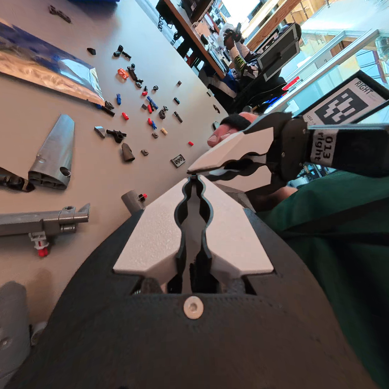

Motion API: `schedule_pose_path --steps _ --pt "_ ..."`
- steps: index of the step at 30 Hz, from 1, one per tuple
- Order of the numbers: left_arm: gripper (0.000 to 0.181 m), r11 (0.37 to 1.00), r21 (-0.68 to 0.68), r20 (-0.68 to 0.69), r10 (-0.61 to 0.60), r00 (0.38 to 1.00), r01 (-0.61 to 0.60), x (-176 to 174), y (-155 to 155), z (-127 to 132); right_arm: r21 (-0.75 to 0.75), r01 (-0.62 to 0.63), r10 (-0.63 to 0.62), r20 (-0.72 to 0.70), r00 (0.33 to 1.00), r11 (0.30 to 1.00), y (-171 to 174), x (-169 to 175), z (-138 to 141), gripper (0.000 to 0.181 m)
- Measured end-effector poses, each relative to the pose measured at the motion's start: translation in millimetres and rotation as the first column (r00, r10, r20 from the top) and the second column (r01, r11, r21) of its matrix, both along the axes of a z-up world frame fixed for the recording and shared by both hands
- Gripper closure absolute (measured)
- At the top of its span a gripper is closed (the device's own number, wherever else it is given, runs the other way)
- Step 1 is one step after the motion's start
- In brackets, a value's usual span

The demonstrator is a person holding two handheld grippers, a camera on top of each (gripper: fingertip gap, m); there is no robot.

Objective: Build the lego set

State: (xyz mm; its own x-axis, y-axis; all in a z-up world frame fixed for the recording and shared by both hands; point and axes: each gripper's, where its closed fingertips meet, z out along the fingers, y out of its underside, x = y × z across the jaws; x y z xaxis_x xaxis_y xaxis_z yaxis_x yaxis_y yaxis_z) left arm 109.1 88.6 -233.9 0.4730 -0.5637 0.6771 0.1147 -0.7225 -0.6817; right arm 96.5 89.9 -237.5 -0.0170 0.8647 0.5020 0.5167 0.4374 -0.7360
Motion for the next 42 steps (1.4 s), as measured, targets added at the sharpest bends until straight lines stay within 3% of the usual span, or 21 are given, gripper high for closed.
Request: schedule_pose_path --steps 3,5,7,10,13,17,24,28,31,39,42 --pt "0.180 1.000 -0.027 -0.021 0.000 1.000 0.000 1 0 -4 0.069 -0.002 -0.001 0.050 0.999 0.998 1 1 -5 0.173" --pt "0.178 0.999 0.020 -0.089 0.029 0.996 -0.027 0 2 -7 -0.020 0.013 -0.012 0.030 0.999 1.000 2 1 -7 0.175" --pt "0.161 0.996 0.076 -0.247 0.068 0.967 -0.050 -8 3 -17 -0.128 0.060 -0.053 0.062 0.997 0.990 10 5 -20 0.176" --pt "0.149 0.988 0.151 -0.492 0.088 0.866 -0.014 -15 0 -39 -0.321 0.089 -0.070 0.070 0.995 0.943 12 7 -36 0.176" --pt "0.138 0.979 0.200 -0.642 0.106 0.759 0.033 -15 -3 -60 -0.391 0.113 -0.081 0.098 0.992 0.914 14 7 -47 0.176" --pt "0.151 0.972 0.236 -0.709 0.167 0.686 0.007 -20 1 -71 -0.456 0.126 -0.085 0.109 0.990 0.881 12 2 -54 0.176" --pt "0.162 0.970 0.244 -0.700 0.186 0.689 -0.014 -17 10 -71 -0.493 0.149 -0.101 0.121 0.987 0.857 17 -3 -57 0.176" --pt "0.165 0.980 0.186 -0.599 0.170 0.783 -0.070 -16 9 -67 -0.518 0.155 -0.110 0.116 0.987 0.841 21 -2 -57 0.176" --pt "0.167 0.982 0.164 -0.561 0.167 0.811 -0.089 -18 9 -66 -0.518 0.149 -0.105 0.112 0.988 0.843 20 -5 -56 0.176" --pt "0.168 0.984 0.162 -0.554 0.157 0.818 -0.080 -19 11 -65 -0.543 0.177 -0.130 0.125 0.984 0.821 23 -9 -55 0.176" --pt "0.168 0.983 0.167 -0.561 0.153 0.813 -0.070 -19 11 -65 -0.504 0.190 -0.131 0.151 0.980 0.842 24 -9 -55 0.176"
